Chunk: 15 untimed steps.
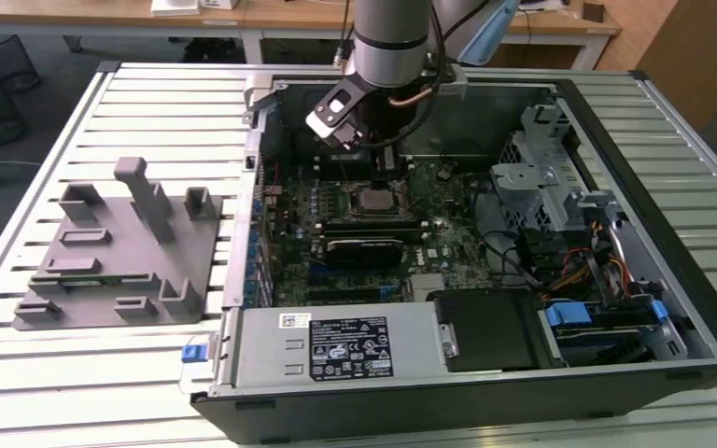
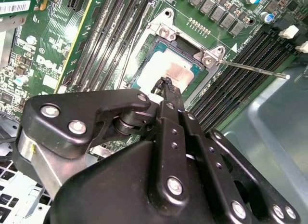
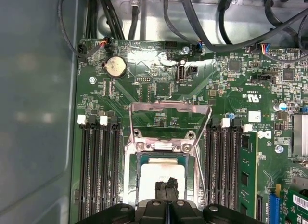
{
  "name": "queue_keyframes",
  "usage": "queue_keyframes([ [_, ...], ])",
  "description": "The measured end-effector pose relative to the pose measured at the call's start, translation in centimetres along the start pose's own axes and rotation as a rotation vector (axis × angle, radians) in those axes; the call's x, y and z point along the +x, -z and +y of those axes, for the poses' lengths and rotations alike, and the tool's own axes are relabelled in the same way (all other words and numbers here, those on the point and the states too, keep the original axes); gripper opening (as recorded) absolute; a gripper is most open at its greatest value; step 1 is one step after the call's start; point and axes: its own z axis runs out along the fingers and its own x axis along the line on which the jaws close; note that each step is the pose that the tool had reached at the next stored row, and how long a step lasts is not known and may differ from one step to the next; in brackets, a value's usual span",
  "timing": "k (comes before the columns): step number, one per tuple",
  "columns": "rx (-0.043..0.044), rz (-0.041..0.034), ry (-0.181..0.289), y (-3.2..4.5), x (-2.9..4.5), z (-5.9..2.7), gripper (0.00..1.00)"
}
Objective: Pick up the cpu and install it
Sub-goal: 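Close the cpu cover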
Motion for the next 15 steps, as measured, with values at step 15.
queue_keyframes([
  [15, -0.0004, 0.0009, 0.000, 2.62, -0.05, 0.07, 0.11],
])
